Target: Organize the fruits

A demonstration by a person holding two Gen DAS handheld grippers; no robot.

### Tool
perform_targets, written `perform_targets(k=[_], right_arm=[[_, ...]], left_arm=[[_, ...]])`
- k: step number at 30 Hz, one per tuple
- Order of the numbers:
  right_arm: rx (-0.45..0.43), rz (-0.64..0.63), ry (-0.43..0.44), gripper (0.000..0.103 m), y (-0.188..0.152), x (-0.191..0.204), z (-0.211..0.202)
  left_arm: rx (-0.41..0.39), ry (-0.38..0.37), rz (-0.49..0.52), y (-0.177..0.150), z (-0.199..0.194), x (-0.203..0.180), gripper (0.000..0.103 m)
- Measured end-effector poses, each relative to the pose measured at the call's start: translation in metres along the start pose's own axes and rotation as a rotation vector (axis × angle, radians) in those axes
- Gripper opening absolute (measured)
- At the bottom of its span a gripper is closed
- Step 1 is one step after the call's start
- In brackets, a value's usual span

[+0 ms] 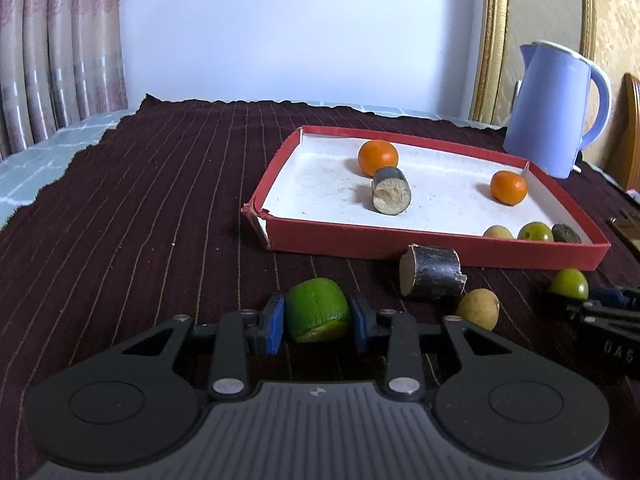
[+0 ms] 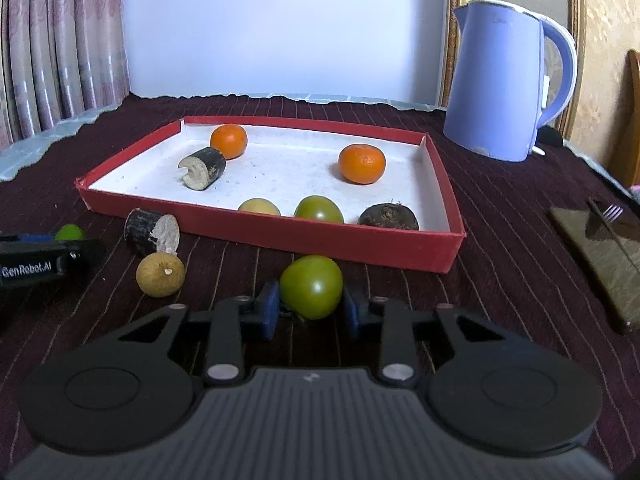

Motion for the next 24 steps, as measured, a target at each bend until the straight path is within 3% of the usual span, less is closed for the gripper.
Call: perform_targets(k=[11, 24], right_arm=[[-0.029, 0.021, -0.004, 0.031, 0.002, -0.001, -0.008], [-0.071, 0.005, -0.021, 0.031, 0.021, 0.001, -0.020]], left_arm=[[-0.067, -0.025, 0.138, 0.012, -0.031, -0.042, 0.033], [-0.063, -0.023, 0.126, 0.030, -0.022, -0.049, 0.033]])
Point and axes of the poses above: each gripper's, at about its wrist camera, not at the fingertips, and z roughly the way its jaws point, x to its left, y to its top, the point moved 10 cm from there along z, roughly the way its jaws point, and after that the axes turned 8 degrees about y, right-handed, at the moved point
